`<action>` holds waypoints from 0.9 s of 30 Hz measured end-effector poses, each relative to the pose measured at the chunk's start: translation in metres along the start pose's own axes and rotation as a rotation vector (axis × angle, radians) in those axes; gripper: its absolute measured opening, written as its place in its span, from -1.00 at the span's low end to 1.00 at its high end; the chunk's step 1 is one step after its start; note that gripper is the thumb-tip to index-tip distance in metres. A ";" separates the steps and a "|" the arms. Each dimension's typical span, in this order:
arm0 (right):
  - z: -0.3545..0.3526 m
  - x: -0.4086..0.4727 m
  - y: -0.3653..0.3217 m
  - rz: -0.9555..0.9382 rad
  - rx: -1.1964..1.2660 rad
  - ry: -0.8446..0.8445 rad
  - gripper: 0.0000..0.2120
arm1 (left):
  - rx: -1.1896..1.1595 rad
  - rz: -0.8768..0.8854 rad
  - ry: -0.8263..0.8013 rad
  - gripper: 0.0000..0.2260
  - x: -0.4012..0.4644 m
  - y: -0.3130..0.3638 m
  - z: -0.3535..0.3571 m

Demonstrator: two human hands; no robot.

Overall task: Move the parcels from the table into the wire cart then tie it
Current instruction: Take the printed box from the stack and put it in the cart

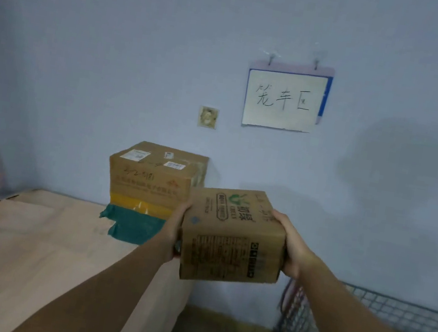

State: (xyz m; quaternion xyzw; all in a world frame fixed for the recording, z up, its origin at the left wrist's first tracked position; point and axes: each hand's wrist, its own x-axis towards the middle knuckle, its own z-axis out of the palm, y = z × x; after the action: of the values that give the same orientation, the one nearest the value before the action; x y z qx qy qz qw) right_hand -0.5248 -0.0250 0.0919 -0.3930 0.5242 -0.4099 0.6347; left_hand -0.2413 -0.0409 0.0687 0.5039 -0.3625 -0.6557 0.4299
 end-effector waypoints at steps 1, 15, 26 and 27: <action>-0.013 -0.016 -0.001 -0.013 0.037 0.020 -0.37 | -0.026 0.032 -0.067 -0.43 0.002 -0.002 0.017; -0.205 -0.290 0.066 -0.156 0.205 0.535 -0.34 | 0.124 -0.060 -0.623 -0.47 -0.095 -0.075 0.285; -0.373 -0.501 0.091 -0.209 0.192 0.780 -0.33 | 0.160 -0.090 -0.762 -0.43 -0.216 -0.162 0.521; -0.386 -0.511 0.095 -0.208 0.200 0.800 -0.34 | 0.173 -0.088 -0.767 -0.44 -0.221 -0.169 0.537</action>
State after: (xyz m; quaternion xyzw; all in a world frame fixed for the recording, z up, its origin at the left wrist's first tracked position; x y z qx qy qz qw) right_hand -0.9540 0.4588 0.1240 -0.1905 0.6443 -0.6408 0.3714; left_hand -0.7702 0.2489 0.1155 0.2717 -0.5288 -0.7811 0.1910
